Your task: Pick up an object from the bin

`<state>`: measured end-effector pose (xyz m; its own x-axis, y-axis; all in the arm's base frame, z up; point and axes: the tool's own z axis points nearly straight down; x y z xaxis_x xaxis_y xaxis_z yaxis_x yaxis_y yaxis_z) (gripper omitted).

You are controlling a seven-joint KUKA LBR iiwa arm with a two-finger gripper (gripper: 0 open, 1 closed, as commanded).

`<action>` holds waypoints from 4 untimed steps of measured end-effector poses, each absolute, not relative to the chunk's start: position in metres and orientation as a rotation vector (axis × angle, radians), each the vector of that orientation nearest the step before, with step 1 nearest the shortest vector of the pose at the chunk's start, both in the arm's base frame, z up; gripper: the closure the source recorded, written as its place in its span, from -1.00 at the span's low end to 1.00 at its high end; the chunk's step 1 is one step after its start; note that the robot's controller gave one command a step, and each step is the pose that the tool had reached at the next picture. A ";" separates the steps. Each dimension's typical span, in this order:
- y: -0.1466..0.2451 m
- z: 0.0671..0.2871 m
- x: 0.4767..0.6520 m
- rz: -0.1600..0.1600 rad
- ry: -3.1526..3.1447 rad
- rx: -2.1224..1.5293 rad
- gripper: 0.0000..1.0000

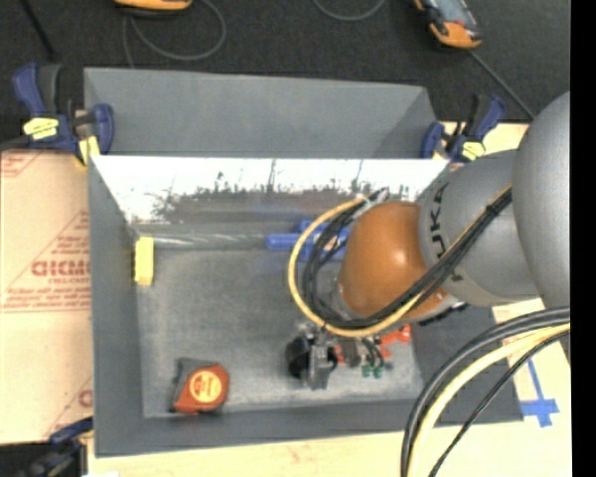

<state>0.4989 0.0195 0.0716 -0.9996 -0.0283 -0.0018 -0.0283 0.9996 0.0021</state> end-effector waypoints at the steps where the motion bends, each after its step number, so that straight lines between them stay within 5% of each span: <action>1: 0.020 0.072 0.499 0.003 3.139 -0.043 1.00; 4: 0.020 0.072 0.499 0.004 3.139 -0.040 1.00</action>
Offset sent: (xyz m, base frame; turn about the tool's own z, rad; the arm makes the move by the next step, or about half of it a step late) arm 0.0000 0.0000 0.0000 0.0000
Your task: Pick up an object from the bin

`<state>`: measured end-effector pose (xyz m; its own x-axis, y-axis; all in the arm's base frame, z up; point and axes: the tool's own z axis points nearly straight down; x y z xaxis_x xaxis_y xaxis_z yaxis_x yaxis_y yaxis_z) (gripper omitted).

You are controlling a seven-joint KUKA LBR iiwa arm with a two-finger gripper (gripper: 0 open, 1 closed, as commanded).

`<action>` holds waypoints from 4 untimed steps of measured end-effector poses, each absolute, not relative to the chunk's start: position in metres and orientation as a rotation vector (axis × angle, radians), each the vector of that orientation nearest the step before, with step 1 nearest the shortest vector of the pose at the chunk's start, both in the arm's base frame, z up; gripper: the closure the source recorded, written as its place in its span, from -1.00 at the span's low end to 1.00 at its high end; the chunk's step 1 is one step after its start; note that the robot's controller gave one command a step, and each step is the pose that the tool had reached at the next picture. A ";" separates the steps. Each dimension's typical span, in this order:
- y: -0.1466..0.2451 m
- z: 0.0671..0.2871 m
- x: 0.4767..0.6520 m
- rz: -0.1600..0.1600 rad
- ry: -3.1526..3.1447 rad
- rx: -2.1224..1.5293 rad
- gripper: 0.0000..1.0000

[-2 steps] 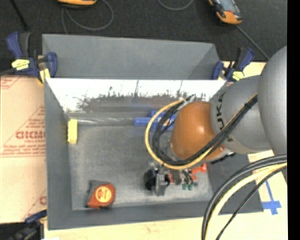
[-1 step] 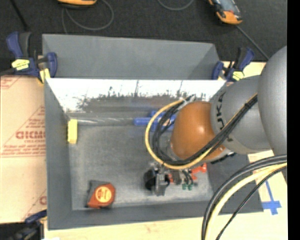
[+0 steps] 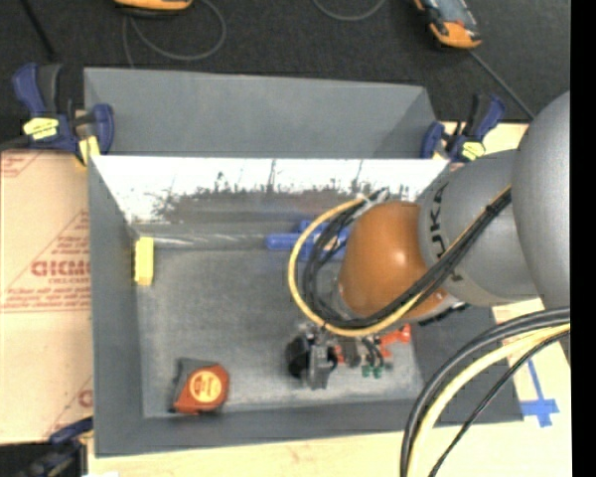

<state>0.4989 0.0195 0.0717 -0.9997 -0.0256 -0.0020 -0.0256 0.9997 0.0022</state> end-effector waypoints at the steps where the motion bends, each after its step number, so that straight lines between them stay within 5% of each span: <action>1: 0.020 0.072 0.499 0.004 3.139 -0.040 1.00; 2: 0.033 0.110 0.503 0.000 3.112 -0.407 1.00; 4: 0.034 0.110 0.503 0.001 3.112 -0.403 1.00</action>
Offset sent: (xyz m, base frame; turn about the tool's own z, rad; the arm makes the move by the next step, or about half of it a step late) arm 0.0035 0.0149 0.0384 -0.2370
